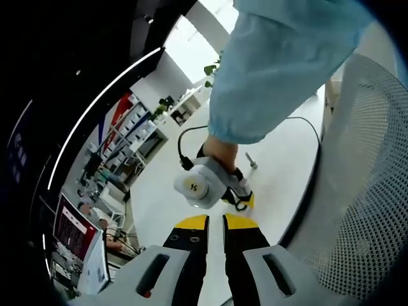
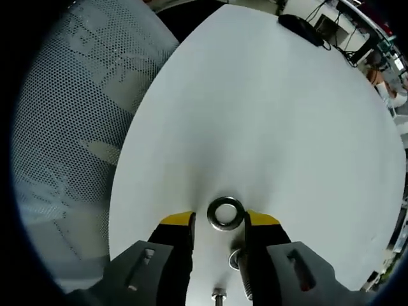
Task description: Place the washer onto the threaded stud by aligning its center hole with the stud, sliding it down to the base, and recovering from edge contact or off-axis alignment until the washer reaches the visible bottom stop.
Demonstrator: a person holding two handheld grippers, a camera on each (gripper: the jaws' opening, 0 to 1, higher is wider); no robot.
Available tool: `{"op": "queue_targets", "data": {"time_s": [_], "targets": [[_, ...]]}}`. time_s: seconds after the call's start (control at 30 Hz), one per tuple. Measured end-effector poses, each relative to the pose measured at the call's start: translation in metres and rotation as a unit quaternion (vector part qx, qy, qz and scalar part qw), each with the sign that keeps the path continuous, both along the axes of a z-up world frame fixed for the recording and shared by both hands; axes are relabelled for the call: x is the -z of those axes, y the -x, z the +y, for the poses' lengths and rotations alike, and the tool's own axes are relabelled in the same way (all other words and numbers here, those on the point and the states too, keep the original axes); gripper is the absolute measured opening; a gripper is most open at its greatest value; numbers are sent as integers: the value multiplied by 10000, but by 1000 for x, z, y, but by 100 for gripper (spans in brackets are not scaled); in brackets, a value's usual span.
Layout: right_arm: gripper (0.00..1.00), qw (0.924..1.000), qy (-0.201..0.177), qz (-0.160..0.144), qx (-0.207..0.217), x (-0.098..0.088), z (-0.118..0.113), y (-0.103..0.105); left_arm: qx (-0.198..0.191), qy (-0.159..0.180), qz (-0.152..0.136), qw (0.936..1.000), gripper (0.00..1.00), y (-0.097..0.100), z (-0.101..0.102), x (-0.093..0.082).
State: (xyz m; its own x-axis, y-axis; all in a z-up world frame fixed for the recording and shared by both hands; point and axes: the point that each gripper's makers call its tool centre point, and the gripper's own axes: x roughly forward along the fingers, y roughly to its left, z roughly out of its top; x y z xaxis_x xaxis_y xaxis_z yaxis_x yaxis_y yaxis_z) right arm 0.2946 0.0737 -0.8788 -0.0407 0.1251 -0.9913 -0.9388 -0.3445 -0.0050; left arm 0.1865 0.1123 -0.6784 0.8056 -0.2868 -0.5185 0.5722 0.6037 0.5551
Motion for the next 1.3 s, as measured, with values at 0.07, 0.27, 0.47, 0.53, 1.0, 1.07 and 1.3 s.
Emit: {"op": "queue_targets", "data": {"time_s": [0.07,0.27,0.47,0.53,1.0,1.07,1.3], "targets": [[31,10000,-43,15,6,0,-1,0,2,-4,6,10000,6,0,0,0],[24,10000,-29,-22,1,1,-1,1,15,-4,2,10000,6,0,-1,0],[24,9999,-68,-40,130,1,-1,0,22,-12,-2,10000,6,0,-1,0],[23,9997,-93,-36,215,0,-1,0,24,-9,-6,10000,6,1,-1,0],[23,9988,-302,145,354,-25,7,11,31,-15,-19,10000,6,1,-1,0],[23,9990,-299,148,283,-31,7,12,35,-15,-22,10000,6,1,-1,-1],[23,9992,-250,284,144,-53,5,19,55,-27,-24,10000,6,1,-2,-1]]}}
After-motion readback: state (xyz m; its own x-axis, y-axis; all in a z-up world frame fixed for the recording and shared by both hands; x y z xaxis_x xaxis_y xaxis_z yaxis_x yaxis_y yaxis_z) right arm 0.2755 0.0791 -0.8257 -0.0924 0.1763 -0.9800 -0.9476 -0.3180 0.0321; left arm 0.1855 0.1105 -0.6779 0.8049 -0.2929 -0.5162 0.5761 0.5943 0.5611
